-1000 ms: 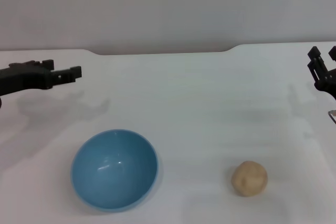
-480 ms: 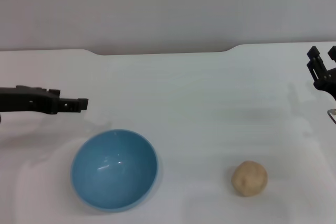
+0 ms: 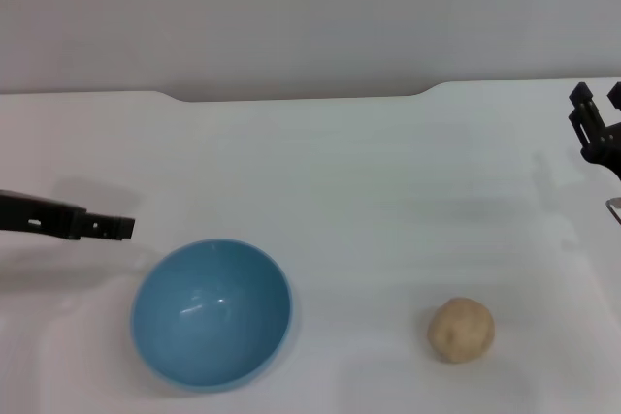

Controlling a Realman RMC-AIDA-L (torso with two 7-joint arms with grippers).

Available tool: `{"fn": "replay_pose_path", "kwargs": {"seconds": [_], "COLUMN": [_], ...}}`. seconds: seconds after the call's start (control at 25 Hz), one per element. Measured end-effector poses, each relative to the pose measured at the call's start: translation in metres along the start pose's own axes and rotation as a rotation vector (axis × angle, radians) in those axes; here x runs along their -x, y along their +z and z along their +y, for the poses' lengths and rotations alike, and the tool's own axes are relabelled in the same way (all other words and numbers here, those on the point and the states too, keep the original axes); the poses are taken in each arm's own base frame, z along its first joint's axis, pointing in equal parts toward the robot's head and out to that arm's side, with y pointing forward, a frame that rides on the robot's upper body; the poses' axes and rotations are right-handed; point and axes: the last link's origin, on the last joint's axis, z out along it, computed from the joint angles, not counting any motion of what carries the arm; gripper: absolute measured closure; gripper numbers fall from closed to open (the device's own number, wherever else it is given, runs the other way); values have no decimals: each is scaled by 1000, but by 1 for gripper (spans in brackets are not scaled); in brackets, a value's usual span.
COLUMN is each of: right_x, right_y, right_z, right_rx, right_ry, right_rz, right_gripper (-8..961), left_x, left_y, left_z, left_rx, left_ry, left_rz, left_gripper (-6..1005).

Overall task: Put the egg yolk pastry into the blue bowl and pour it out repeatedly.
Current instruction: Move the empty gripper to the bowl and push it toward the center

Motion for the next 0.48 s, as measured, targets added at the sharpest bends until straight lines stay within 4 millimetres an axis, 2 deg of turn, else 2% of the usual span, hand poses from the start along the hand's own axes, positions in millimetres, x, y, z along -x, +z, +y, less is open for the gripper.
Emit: {"fn": "replay_pose_path", "kwargs": {"seconds": [0.48], "right_x": [-1], "right_y": [-1], "right_z": [-1], "right_rx": [-3], "right_ry": [-1], "right_rz": [5], "right_gripper": [487], "left_x": [10], "left_y": [-8], "left_z": [14], "left_rx": [7], "left_ry": [-31], "left_rz": [-218], "left_gripper": [139]}}
